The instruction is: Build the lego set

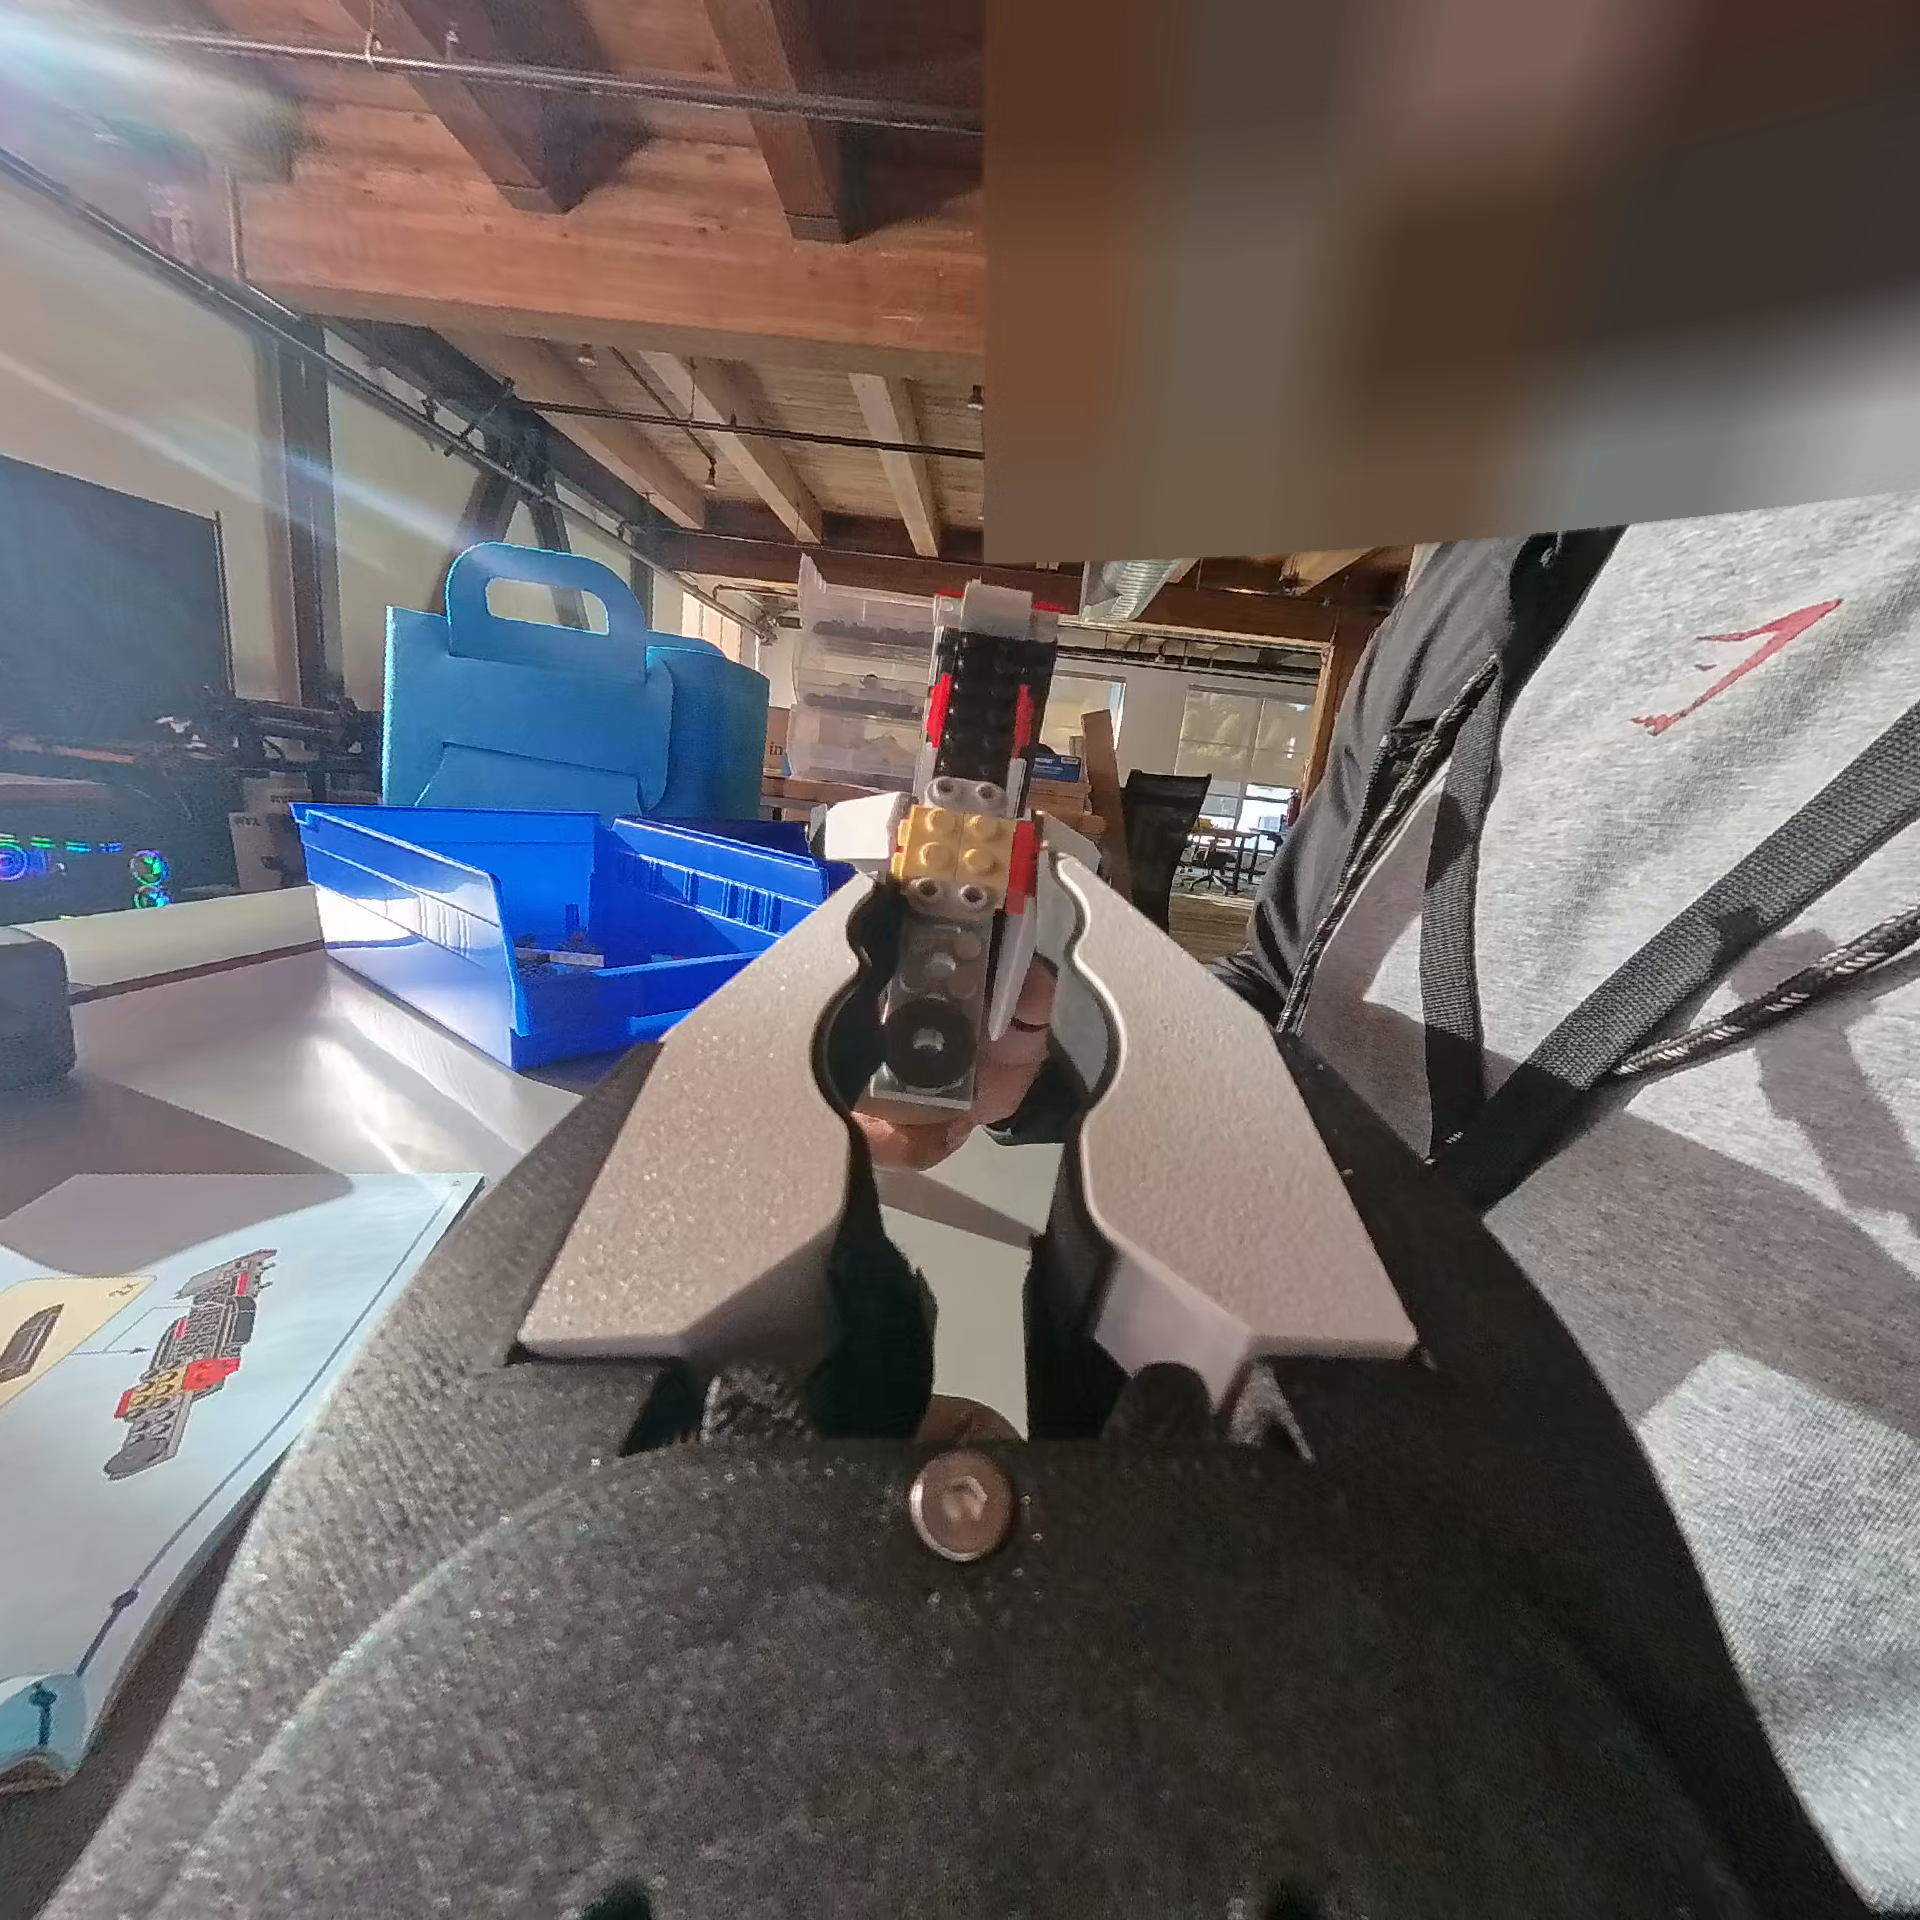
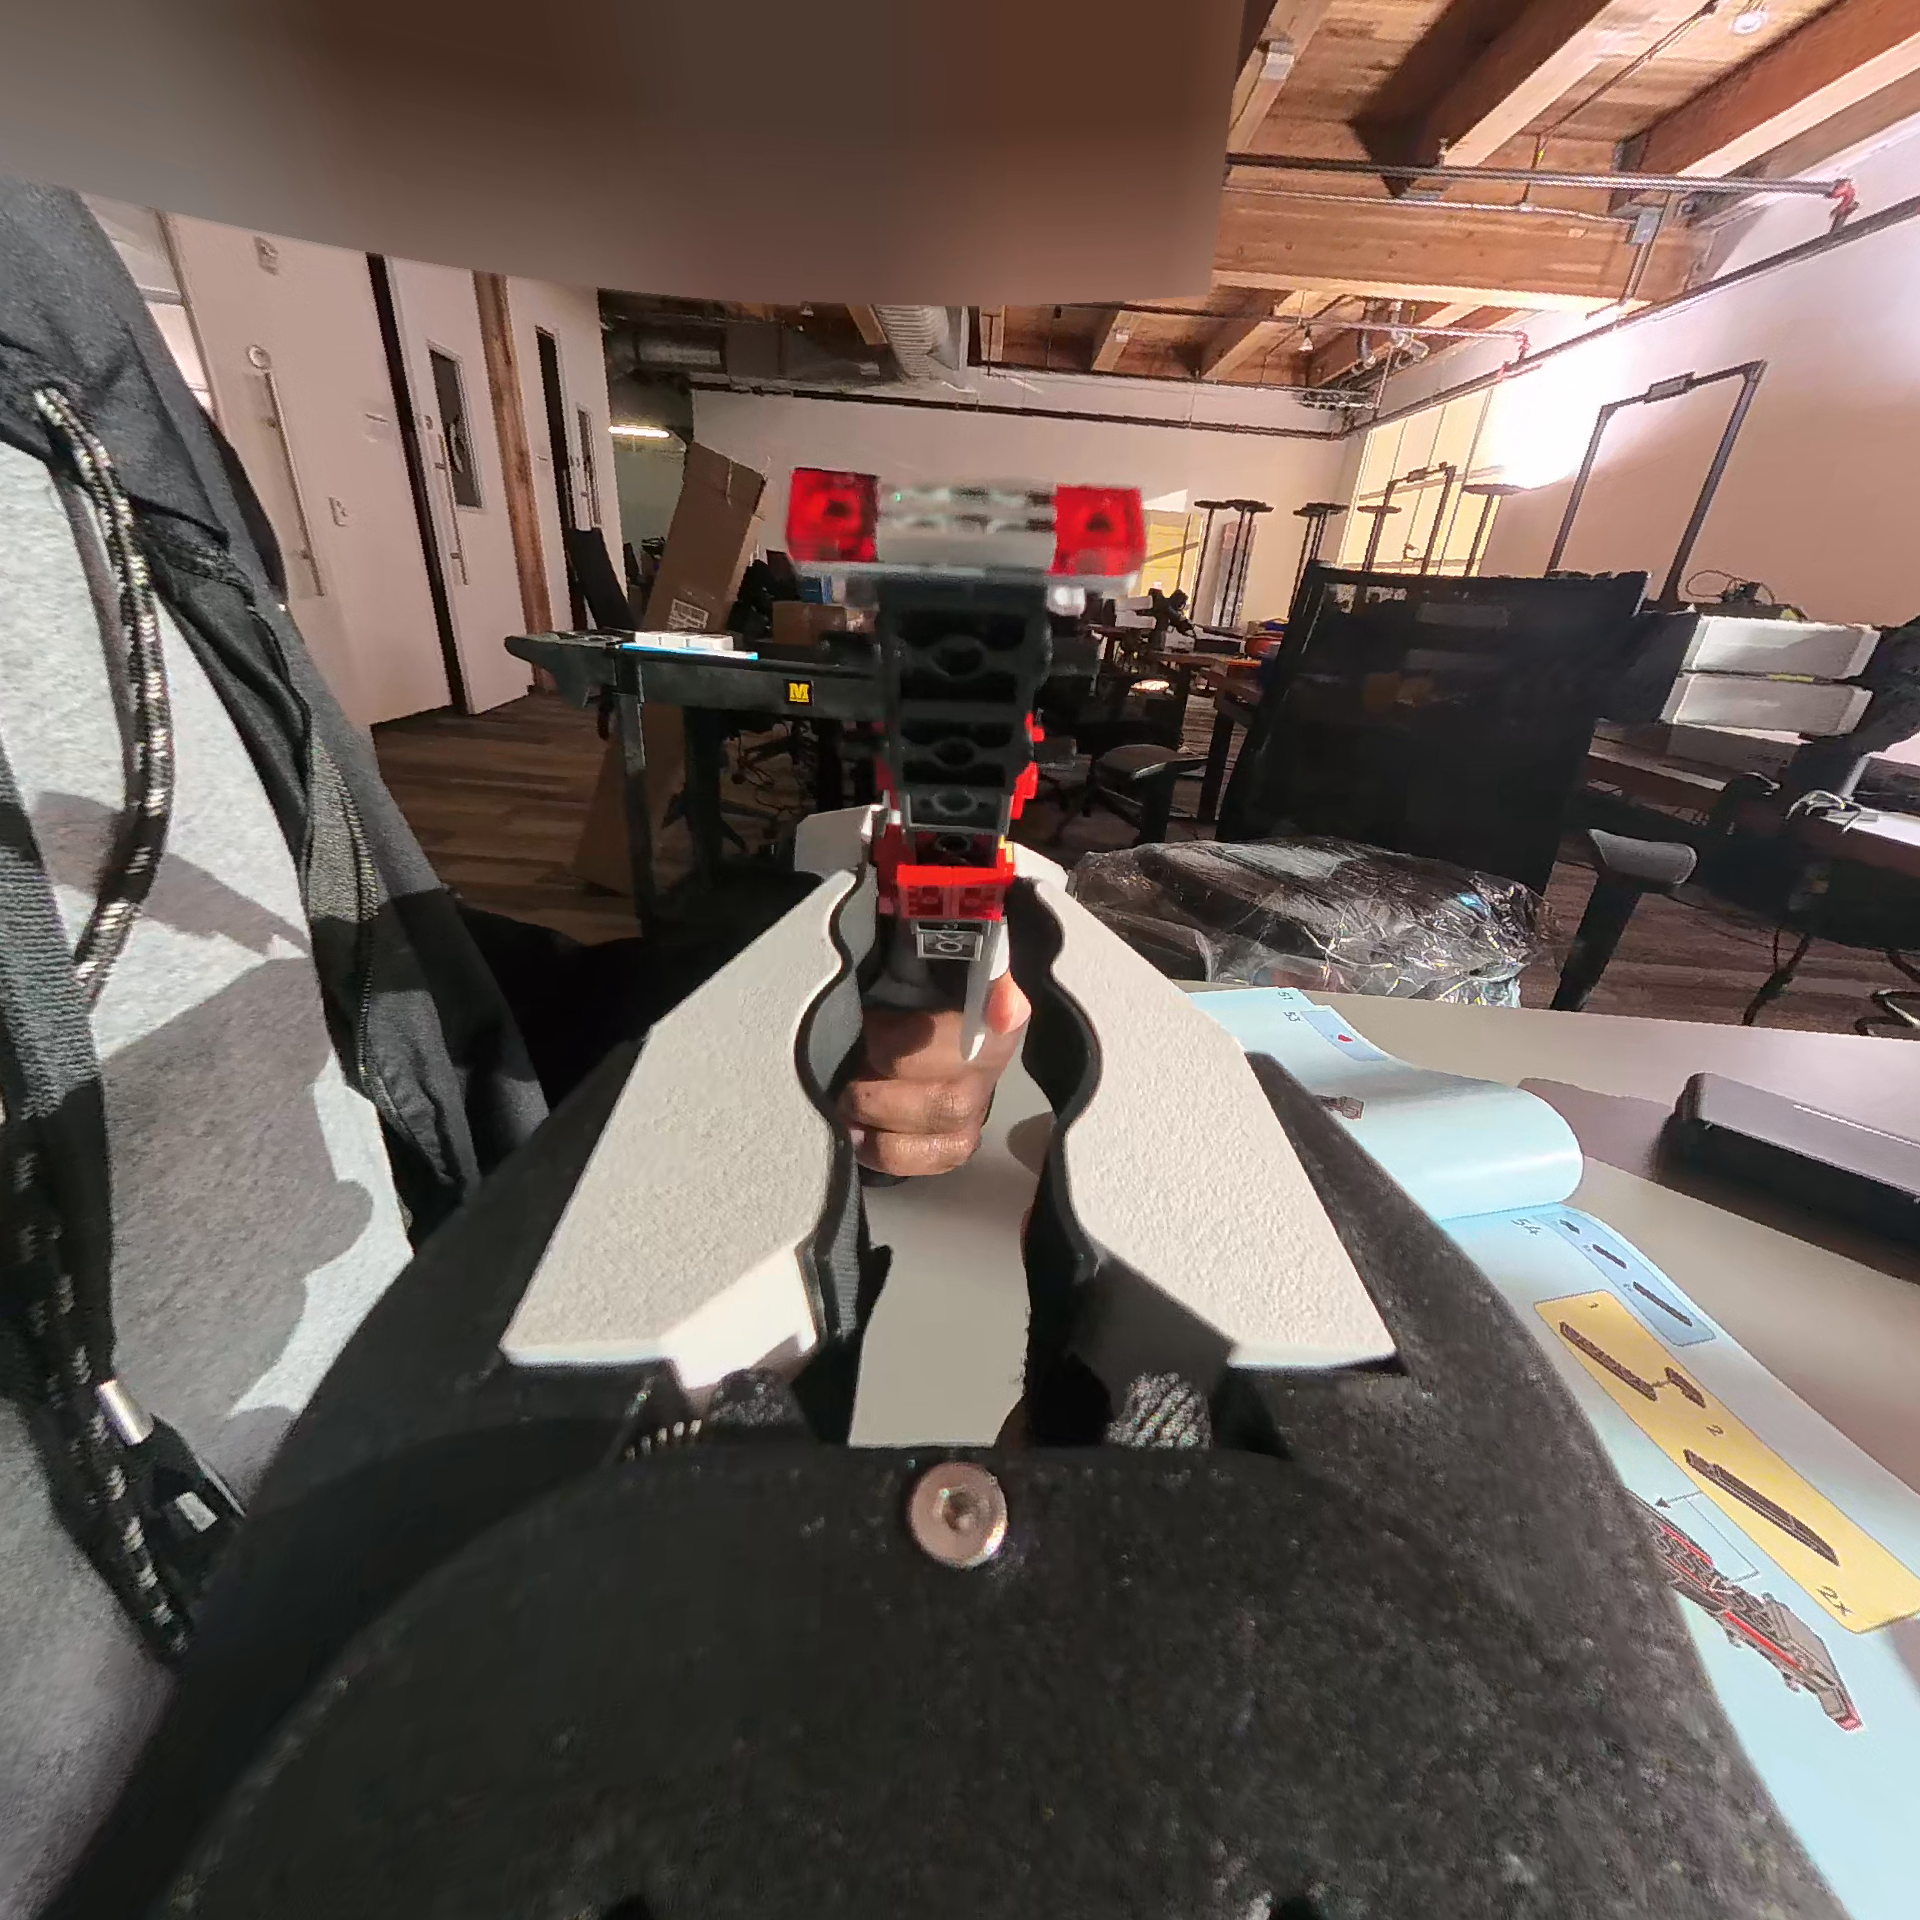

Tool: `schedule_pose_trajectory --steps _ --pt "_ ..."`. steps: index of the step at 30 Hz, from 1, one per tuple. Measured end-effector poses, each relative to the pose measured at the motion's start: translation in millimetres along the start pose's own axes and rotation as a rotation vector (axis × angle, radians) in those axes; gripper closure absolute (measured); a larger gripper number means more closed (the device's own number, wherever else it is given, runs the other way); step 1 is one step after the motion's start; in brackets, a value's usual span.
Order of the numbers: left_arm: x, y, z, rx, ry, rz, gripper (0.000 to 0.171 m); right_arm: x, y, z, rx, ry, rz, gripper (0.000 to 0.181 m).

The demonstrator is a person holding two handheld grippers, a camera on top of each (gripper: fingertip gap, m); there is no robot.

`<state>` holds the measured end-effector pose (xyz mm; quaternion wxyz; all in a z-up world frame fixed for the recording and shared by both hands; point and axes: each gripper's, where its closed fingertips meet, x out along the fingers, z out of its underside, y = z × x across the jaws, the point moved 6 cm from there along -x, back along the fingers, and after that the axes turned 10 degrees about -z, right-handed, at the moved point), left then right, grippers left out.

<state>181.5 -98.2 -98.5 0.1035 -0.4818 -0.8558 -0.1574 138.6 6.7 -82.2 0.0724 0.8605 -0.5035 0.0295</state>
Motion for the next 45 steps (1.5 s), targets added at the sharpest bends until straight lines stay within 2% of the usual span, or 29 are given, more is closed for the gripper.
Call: schedule_pose_trajectory --steps 6,10,23,45 --pt "2.1 -7.2 -0.7 -0.058 0.028 -0.049 0.144 -2.0 9.2 1.4 0.120 0.041 0.028 0.153" --pt "3.3 -11.4 -2.1 -0.112 0.066 -0.073 0.144 -3.7 16.1 7.1 0.190 0.039 0.059 0.143" --pt "11.0 -15.7 5.8 -0.213 0.060 -0.092 0.144 -1.8 18.7 8.5 0.156 0.068 0.086 0.151" --pt "12.5 -14.7 8.3 -0.209 0.049 -0.084 0.144 -5.0 19.1 11.1 0.127 0.074 0.060 0.151"
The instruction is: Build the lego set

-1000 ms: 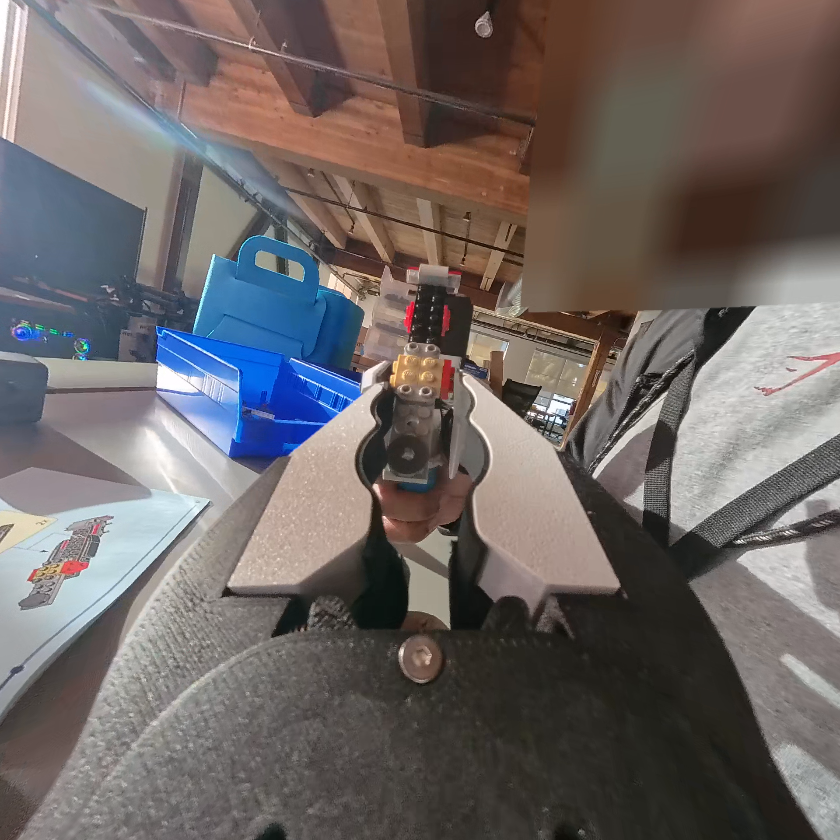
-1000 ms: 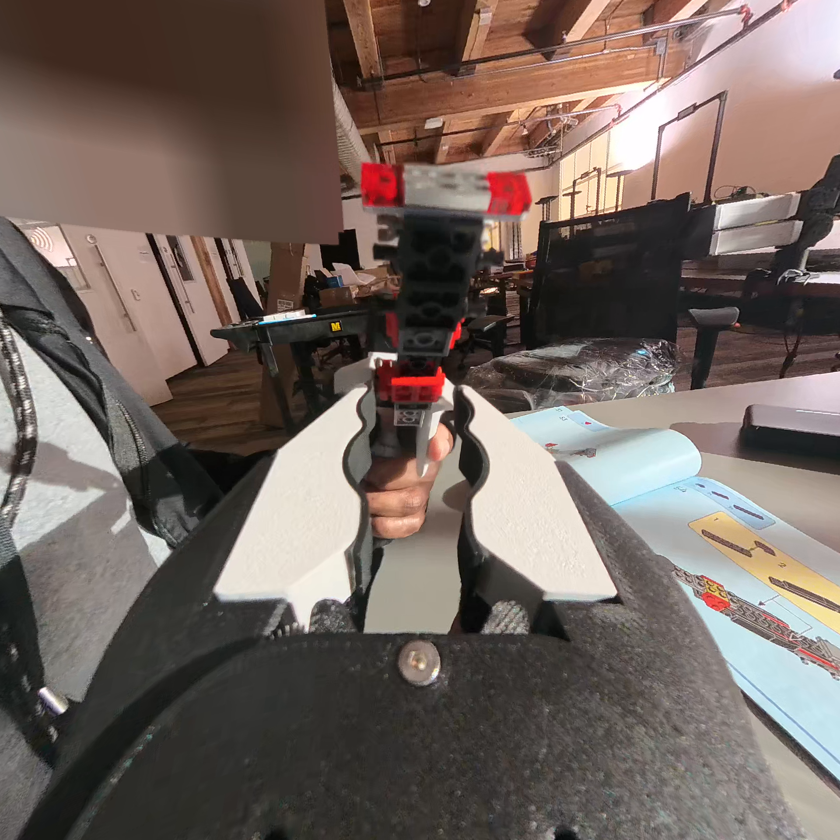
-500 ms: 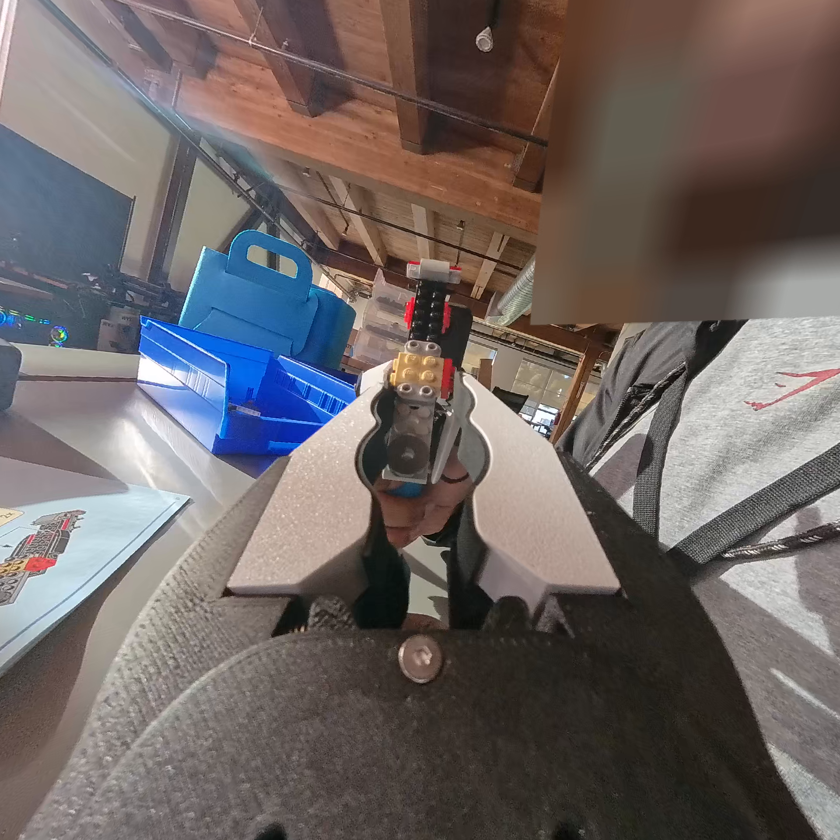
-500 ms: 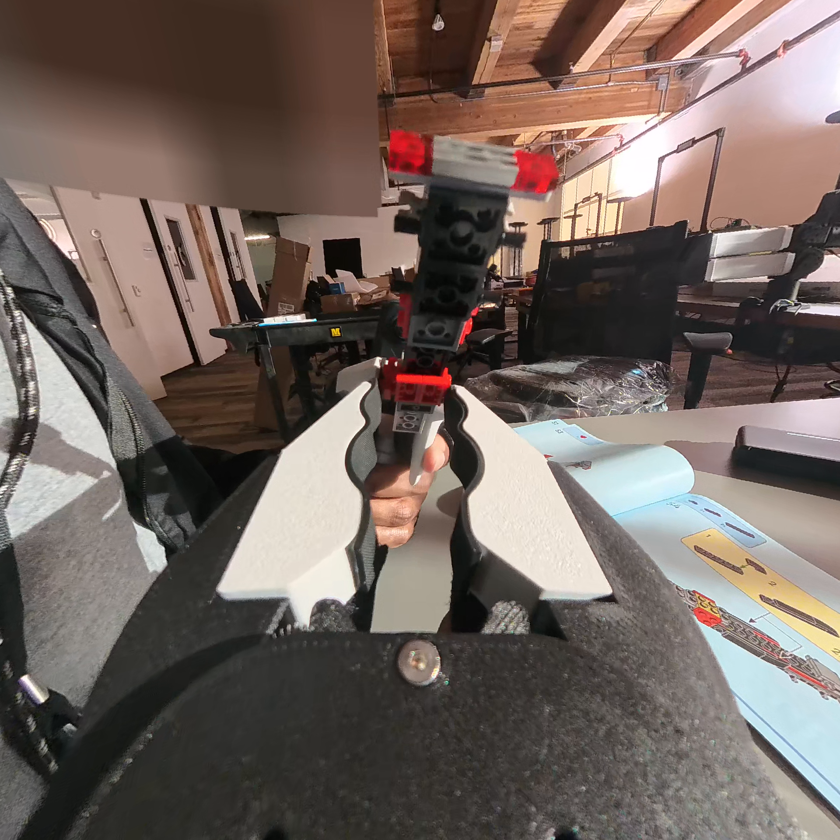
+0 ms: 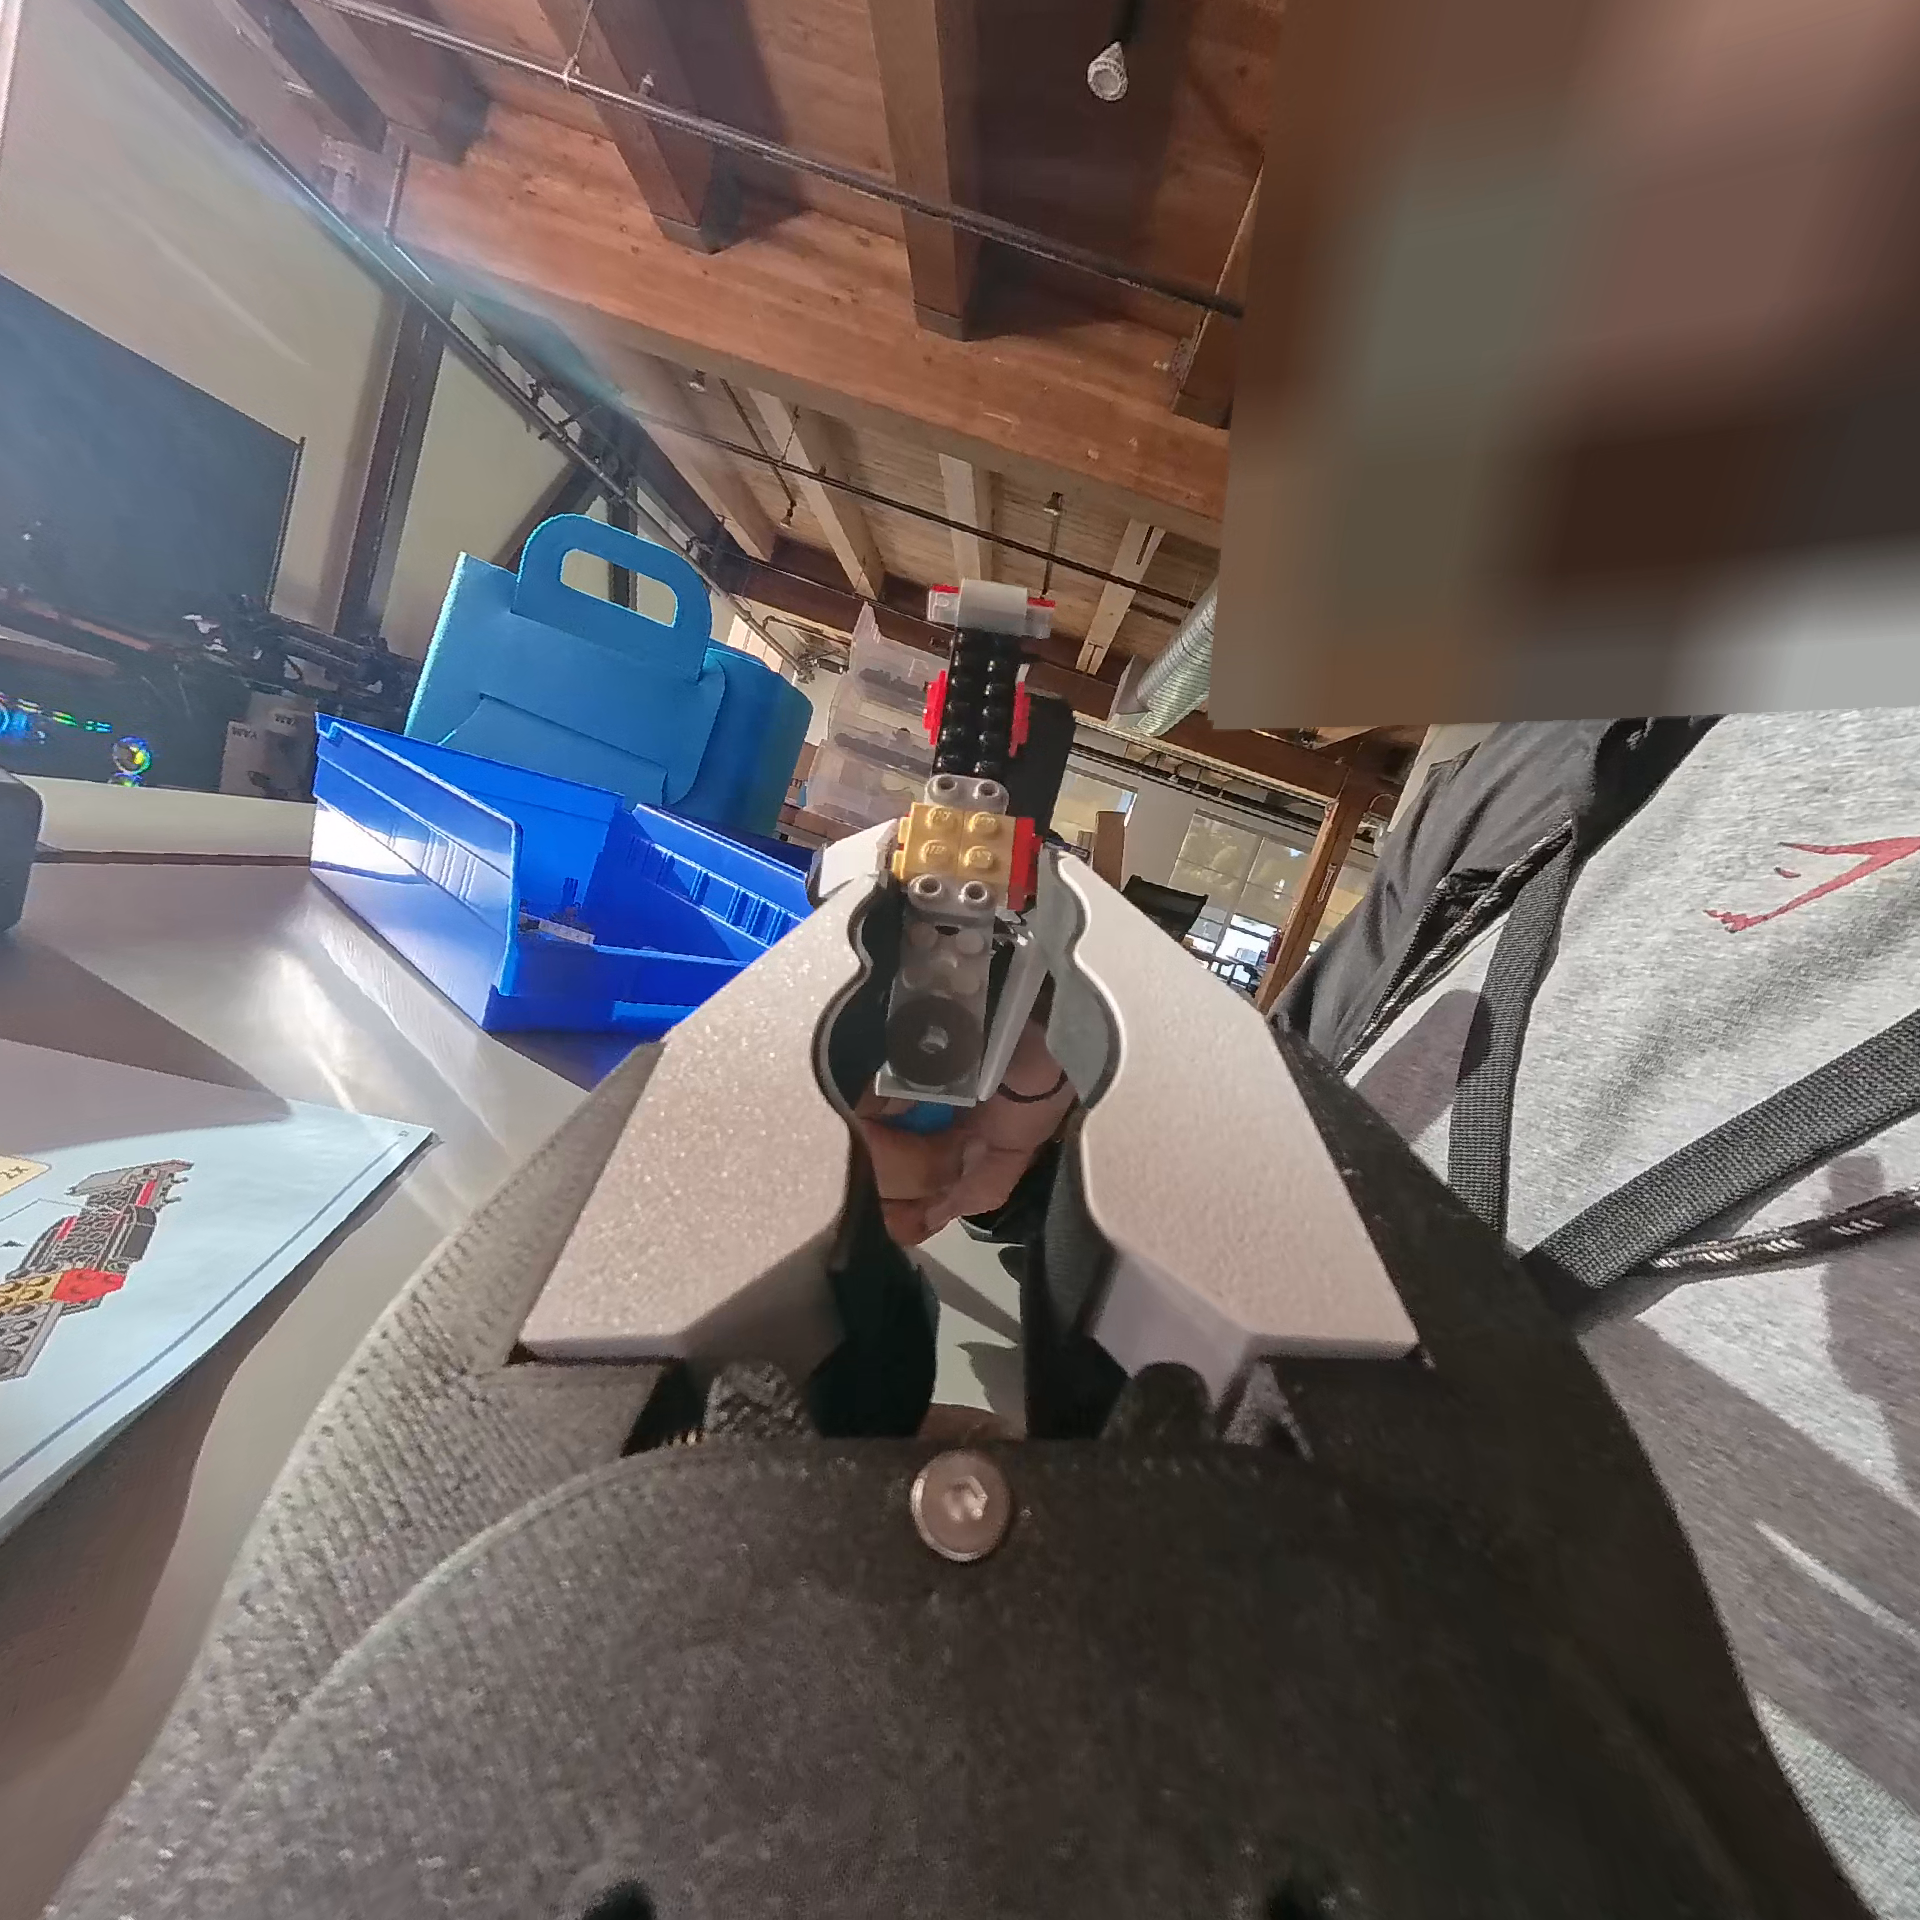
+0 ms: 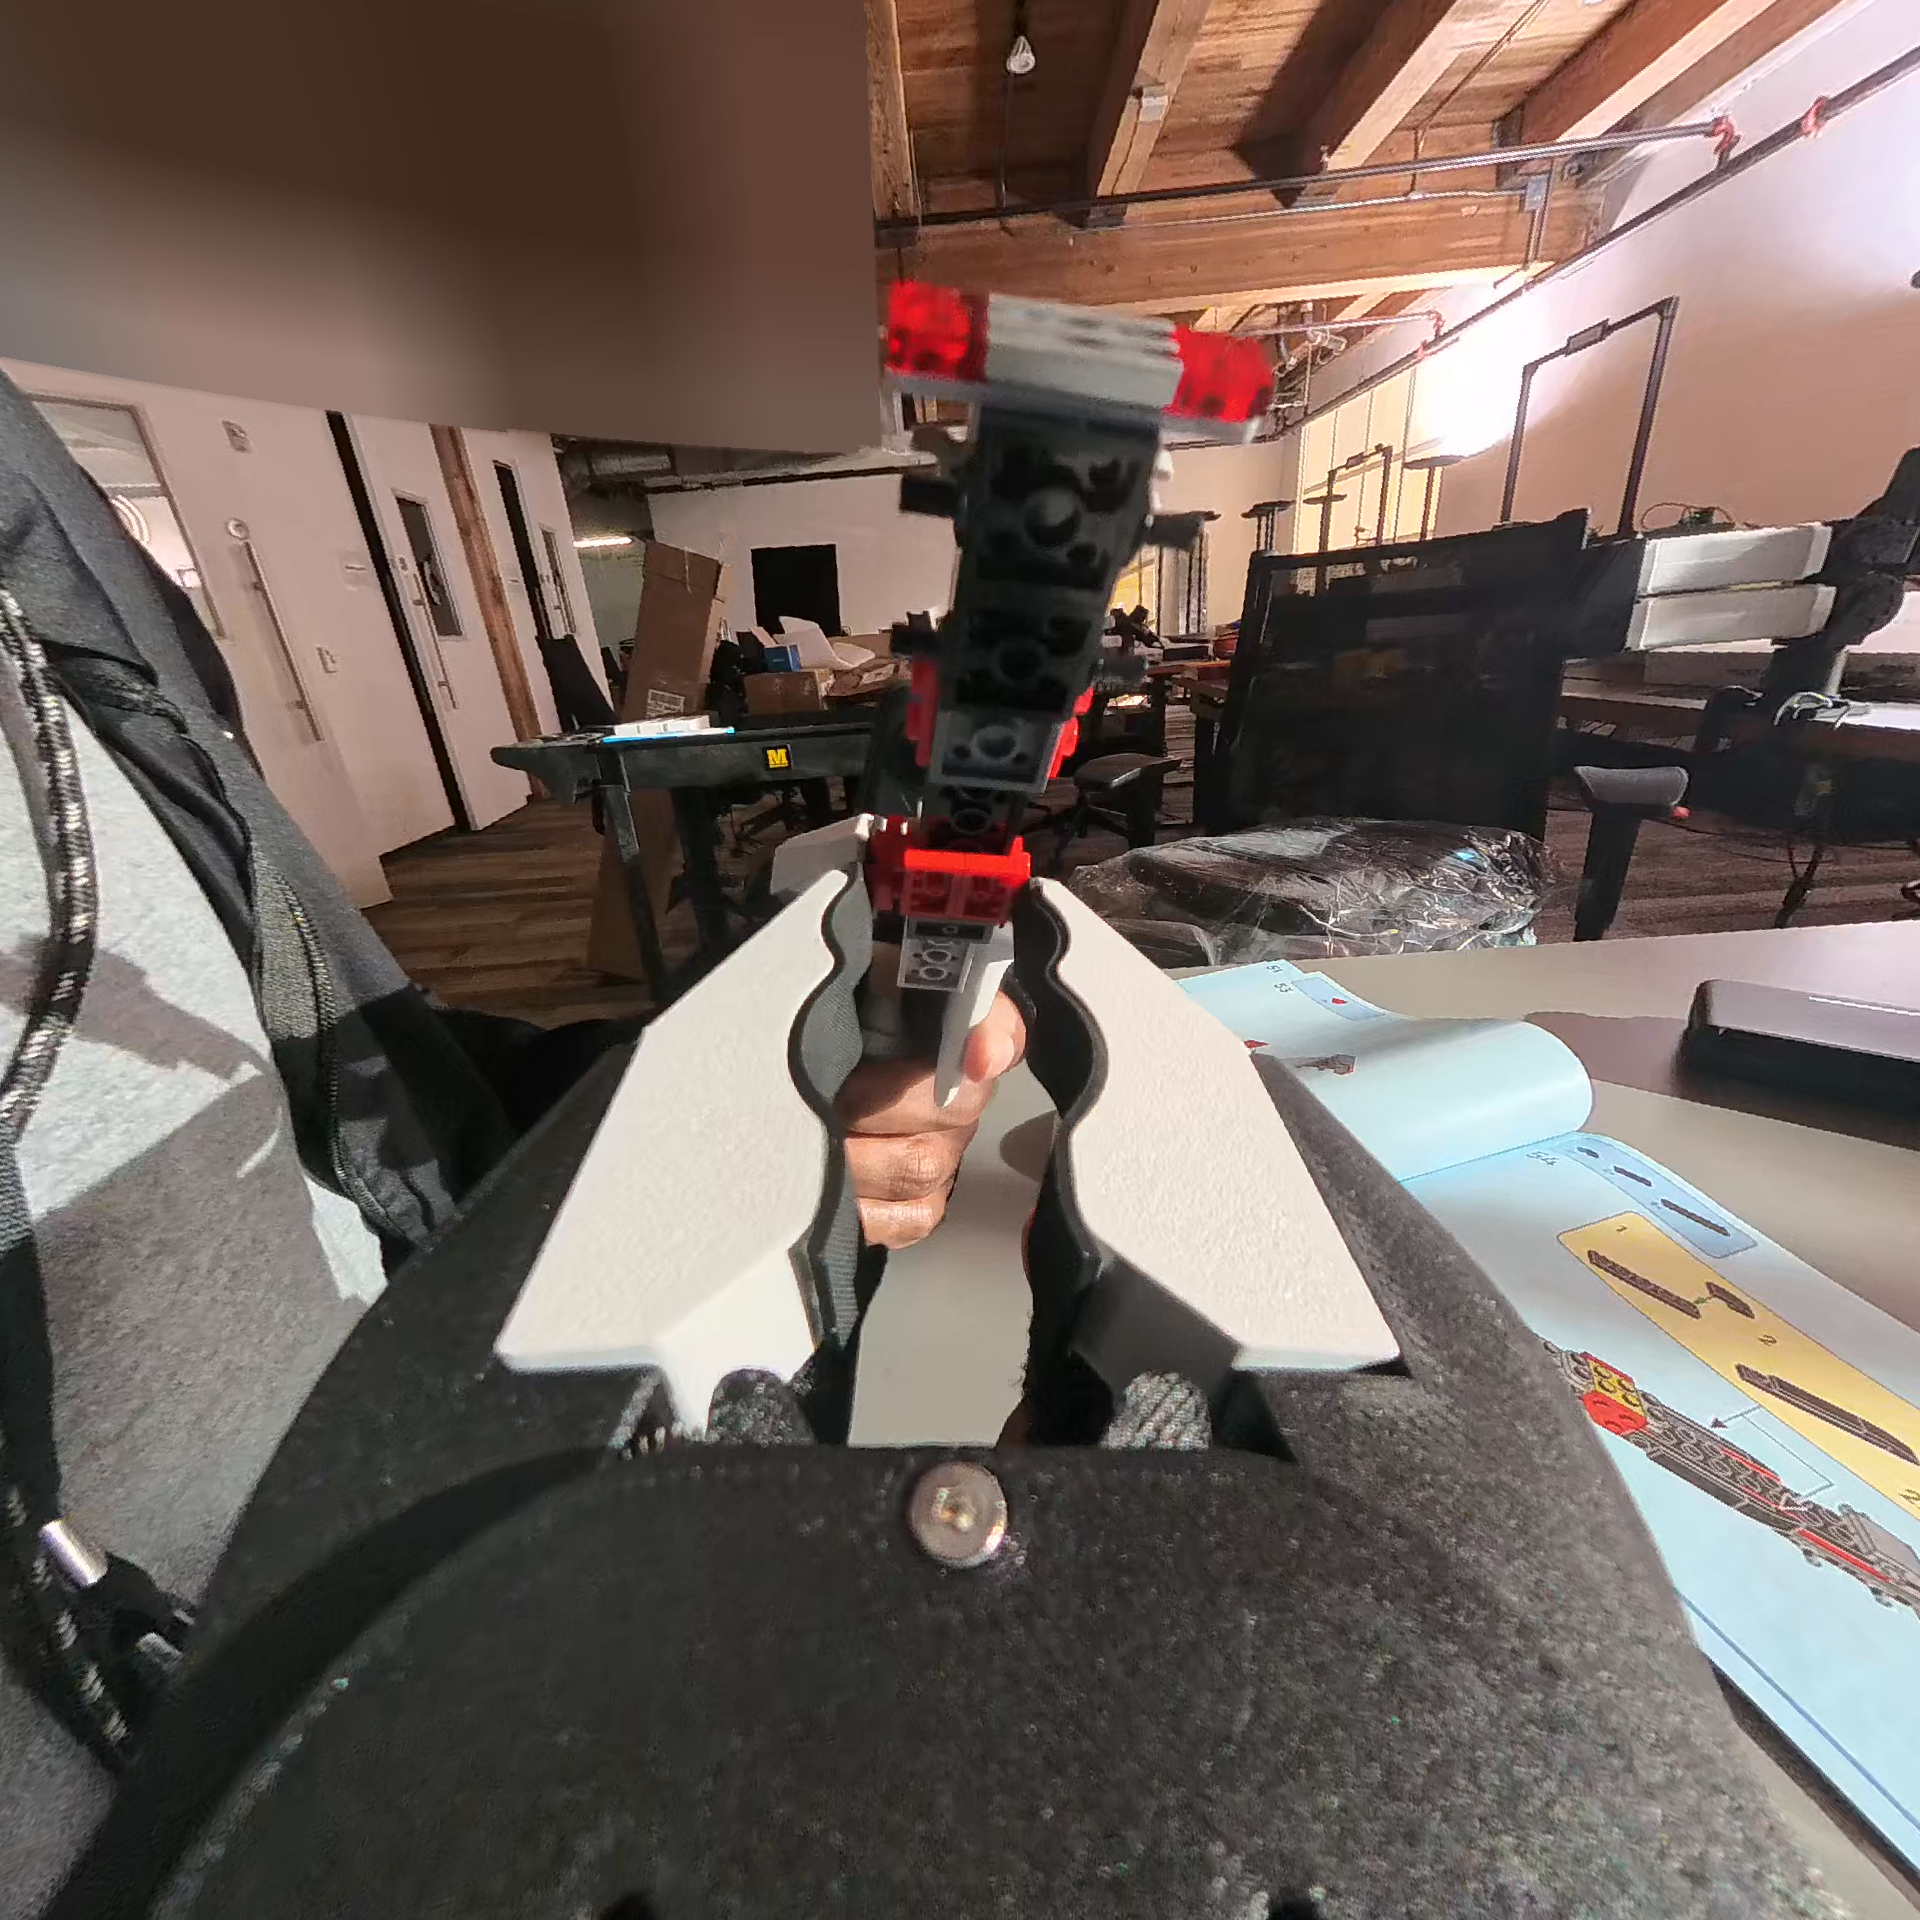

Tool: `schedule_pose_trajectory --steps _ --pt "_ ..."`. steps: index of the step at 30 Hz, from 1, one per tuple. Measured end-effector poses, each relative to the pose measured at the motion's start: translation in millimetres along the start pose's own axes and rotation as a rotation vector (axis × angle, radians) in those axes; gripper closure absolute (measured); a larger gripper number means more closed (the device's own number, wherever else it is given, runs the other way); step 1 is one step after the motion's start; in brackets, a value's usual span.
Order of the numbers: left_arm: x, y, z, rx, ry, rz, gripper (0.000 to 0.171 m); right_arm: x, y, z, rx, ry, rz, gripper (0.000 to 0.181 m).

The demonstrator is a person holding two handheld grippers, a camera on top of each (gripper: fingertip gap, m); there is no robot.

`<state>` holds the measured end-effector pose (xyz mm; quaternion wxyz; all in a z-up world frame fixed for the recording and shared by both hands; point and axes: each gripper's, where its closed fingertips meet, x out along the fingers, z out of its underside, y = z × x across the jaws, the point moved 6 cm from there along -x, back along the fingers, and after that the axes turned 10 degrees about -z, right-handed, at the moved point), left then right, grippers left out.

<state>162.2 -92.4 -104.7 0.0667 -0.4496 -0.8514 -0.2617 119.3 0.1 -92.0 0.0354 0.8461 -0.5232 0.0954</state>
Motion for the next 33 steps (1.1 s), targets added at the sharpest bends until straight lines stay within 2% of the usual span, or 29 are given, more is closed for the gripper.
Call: schedule_pose_trajectory --steps 3,6,8,10,12,15,20,22,25,29,30,33 --pt "0.5 -6.8 -1.0 -0.038 0.001 -0.052 0.144 -0.1 6.9 2.5 0.049 -0.005 0.050 0.150" --pt "1.9 -18.0 -1.2 -0.184 0.001 -0.138 0.144 -4.8 19.2 9.4 0.158 -0.035 0.108 0.150" --pt "0.6 -24.9 -4.1 -0.348 0.032 -0.169 0.144 -14.4 26.3 15.4 0.142 -0.112 0.178 0.134" --pt "-2.1 -32.6 -2.5 -0.506 0.025 -0.215 0.144 -28.8 29.4 12.7 0.026 -0.184 0.270 0.130" --pt "-5.5 -39.5 4.5 -0.622 -0.028 -0.283 0.145 -43.8 29.6 1.0 -0.175 -0.260 0.358 0.129" --pt "-7.7 -45.2 11.8 -0.705 -0.095 -0.341 0.144 -53.5 21.6 -20.0 -0.520 -0.386 0.380 0.129" --pt "-4.3 -52.6 21.4 -0.574 -0.261 -0.450 0.144 -41.1 16.7 -14.2 -0.919 -0.763 0.223 0.131" --pt "-0.2 -51.8 23.0 -0.478 -0.337 -0.484 0.144 -34.0 18.8 -4.1 -1.011 -0.899 0.160 0.130" --pt "6.9 -47.1 22.9 -0.355 -0.432 -0.506 0.144 -25.4 24.9 12.3 -1.050 -1.043 0.106 0.130" --pt "15.5 -40.4 21.6 -0.278 -0.506 -0.497 0.144 -17.5 27.1 24.1 -1.037 -1.097 0.074 0.144" --pt "18.0 -38.2 20.2 -0.274 -0.513 -0.477 0.143 -17.0 28.6 24.1 -1.021 -1.092 0.087 0.156" --pt "22.6 -36.7 8.3 -0.228 -0.490 -0.425 0.143 -18.0 34.0 16.0 -0.911 -1.001 0.147 0.159"
